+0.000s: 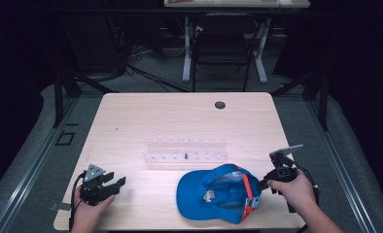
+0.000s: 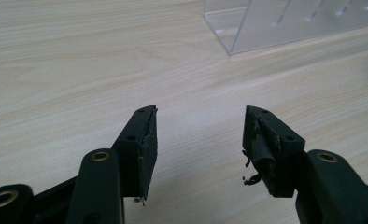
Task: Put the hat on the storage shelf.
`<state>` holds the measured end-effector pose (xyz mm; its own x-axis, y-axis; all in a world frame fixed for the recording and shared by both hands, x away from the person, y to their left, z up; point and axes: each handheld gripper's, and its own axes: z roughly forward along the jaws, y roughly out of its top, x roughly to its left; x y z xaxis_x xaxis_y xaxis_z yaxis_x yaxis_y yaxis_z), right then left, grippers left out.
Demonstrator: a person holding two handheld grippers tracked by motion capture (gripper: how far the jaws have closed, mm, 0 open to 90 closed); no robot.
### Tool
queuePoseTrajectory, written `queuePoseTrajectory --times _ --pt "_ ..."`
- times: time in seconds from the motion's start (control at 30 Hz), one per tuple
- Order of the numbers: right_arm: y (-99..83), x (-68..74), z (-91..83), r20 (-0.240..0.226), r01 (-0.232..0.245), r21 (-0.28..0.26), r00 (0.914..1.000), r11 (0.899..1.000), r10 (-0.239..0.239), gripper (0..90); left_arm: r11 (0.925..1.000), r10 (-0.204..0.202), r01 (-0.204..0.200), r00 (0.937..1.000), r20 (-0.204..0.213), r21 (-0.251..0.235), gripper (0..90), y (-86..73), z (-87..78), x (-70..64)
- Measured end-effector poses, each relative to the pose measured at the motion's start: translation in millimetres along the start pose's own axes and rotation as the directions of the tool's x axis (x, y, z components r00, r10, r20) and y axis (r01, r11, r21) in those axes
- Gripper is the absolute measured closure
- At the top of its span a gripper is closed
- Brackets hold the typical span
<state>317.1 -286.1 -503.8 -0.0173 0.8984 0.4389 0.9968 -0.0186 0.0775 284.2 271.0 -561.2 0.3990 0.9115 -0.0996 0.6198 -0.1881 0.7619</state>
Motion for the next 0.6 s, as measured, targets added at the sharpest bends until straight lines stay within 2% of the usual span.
queuePoseTrajectory --times 0.03,0.07,0.1,0.2,0.23,0.27,0.4,0.43,0.53,0.6 --pt "1.8 -0.5 -4.6 0.004 0.021 0.031 0.9998 0.999 -0.022 90.0 1.0 0.0 0.0 1.0 0.0 0.0 45.4 0.0 0.0 0.0" --pt "0.8 0.8 -5.3 -0.013 -0.001 -0.003 0.9999 1.0 0.001 90.0 1.0 0.0 0.0 1.0 0.001 -0.006 45.4 -0.3 0.3 0.2" --pt "1.5 1.5 -7.8 -0.007 0.009 0.014 0.9999 1.0 -0.008 90.0 1.0 0.001 -0.001 1.0 0.0 -0.004 45.4 -0.3 0.3 0.4" --pt "2.2 3.7 -13.9 -0.032 0.013 0.036 0.9994 0.999 -0.012 90.0 1.0 -0.001 0.001 1.0 0.0 -0.001 45.4 -0.2 0.2 0.0" --pt "2.2 3.7 -13.9 -0.032 0.013 0.036 0.9994 0.999 -0.012 90.0 1.0 -0.001 0.001 1.0 0.0 -0.001 45.4 -0.2 0.2 0.0" --pt "1.1 7.9 -15.8 -0.039 -0.015 0.013 0.9991 1.0 0.015 90.0 1.0 0.0 0.0 1.0 0.0 0.001 45.4 -0.1 0.1 -0.1" --pt "2.3 11.0 -22.8 -0.051 0.009 0.037 0.9987 0.999 -0.007 90.0 1.0 0.0 0.0 1.0 -0.001 -0.003 45.4 -0.1 0.1 -0.3" --pt "2.0 12.4 -22.7 -0.055 0.0 0.022 0.9985 1.0 0.001 90.0 1.0 0.0 0.0 1.0 -0.001 -0.001 45.4 -0.2 0.0 -0.2" --pt "2.9 15.5 -26.6 -0.07 0.004 0.032 0.9976 0.999 -0.002 90.0 1.0 -0.001 0.001 1.0 0.001 -0.006 45.4 -0.4 0.3 0.2" --pt "3.0 17.8 -28.2 -0.089 -0.011 0.021 0.9959 1.0 0.013 90.0 1.0 -0.001 0.001 1.0 0.001 -0.006 45.4 -0.4 0.3 0.2"
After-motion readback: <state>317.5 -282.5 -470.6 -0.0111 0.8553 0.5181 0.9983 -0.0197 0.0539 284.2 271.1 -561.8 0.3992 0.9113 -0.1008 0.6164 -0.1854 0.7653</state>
